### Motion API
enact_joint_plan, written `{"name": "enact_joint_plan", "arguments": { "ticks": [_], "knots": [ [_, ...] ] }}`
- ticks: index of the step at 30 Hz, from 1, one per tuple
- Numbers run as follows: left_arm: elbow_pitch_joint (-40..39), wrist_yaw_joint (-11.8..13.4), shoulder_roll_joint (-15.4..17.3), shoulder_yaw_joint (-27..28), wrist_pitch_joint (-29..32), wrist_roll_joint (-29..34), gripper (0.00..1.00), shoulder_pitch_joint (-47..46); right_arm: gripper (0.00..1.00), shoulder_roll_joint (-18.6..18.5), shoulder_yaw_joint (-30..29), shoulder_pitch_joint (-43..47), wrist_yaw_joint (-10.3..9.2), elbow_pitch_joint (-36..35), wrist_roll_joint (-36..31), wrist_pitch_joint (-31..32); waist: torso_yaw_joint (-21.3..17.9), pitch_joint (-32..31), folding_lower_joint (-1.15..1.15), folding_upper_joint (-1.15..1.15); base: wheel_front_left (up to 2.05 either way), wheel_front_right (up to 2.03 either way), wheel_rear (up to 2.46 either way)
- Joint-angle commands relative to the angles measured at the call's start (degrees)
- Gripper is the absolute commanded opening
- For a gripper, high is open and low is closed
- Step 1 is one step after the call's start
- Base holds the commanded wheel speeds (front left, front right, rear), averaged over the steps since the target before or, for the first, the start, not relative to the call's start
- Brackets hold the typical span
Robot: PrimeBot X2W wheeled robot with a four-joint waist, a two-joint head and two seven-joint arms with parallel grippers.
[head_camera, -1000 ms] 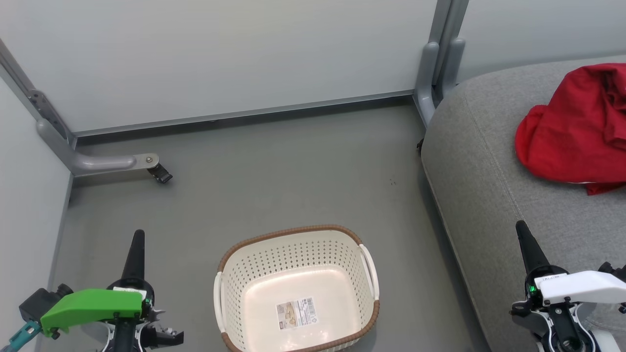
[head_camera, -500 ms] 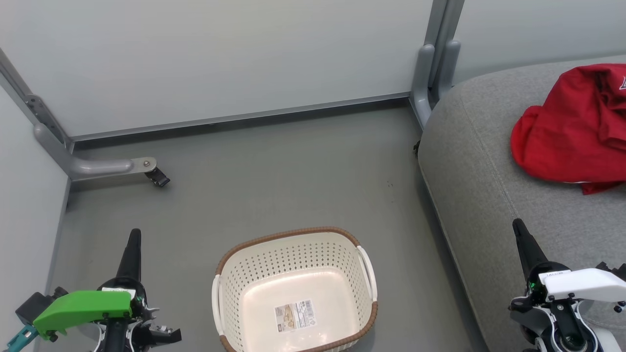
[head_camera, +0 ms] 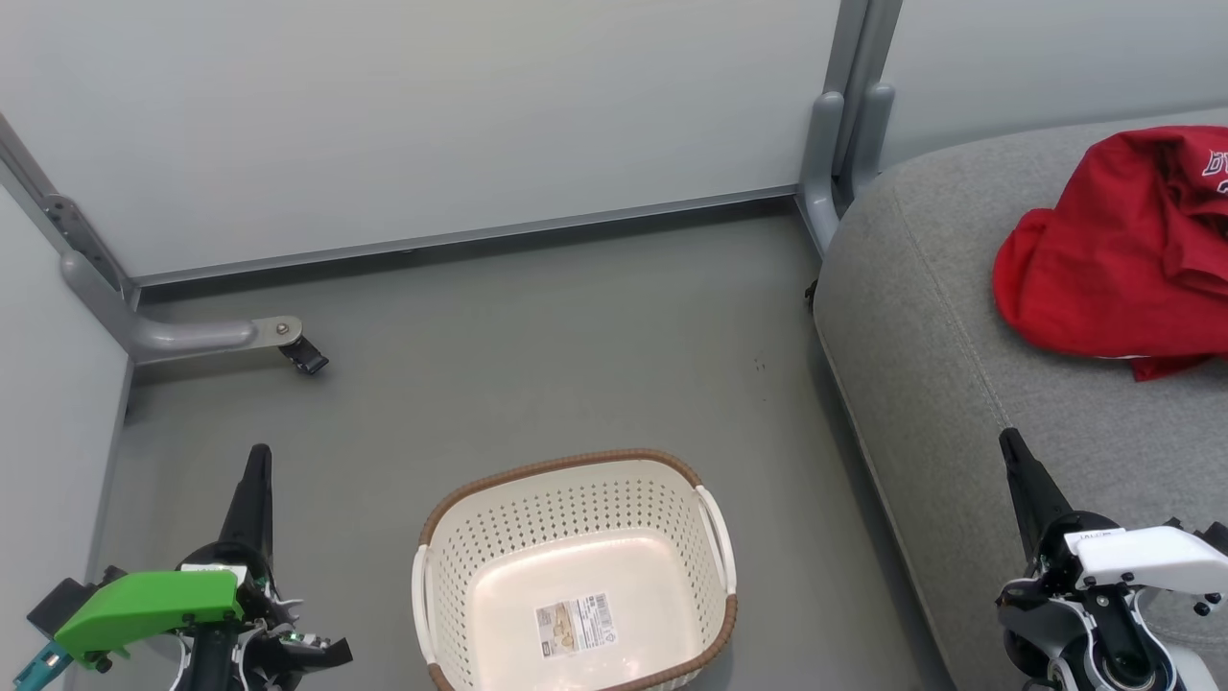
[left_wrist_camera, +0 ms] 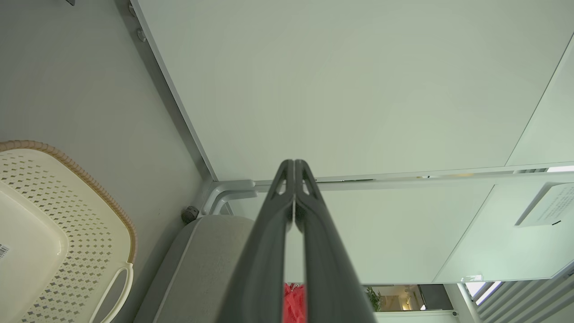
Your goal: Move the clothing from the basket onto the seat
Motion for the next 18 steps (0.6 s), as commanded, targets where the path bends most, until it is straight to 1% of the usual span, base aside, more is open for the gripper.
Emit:
{"name": "enact_joint_plan", "arguments": {
  "ticks": [1, 8, 18],
  "knots": [
    [-0.28, -0.39, 0.06, 0.39, 0.34, -1.21, 0.00, -0.84, 0.00, -0.36, 0.03, -0.73, -0.02, 0.25, 1.29, 0.45, -0.06, -0.06, 0.00, 0.00, 0.00, 0.00, 0.00],
    [-0.33, -0.52, 0.05, 0.71, 1.02, -3.60, 0.00, -0.85, 0.00, -0.38, 0.06, -0.98, -0.02, 0.66, 3.77, 1.05, -0.31, -0.26, 0.00, 0.00, 0.00, 0.00, 0.00],
    [-0.32, -0.48, 0.05, 0.67, 0.97, -3.37, 0.00, -0.83, 0.00, -0.37, 0.05, -0.82, -0.02, 0.61, 3.52, 1.04, -0.31, -0.26, 0.00, 0.00, 0.00, 0.00, 0.00]
  ]
}}
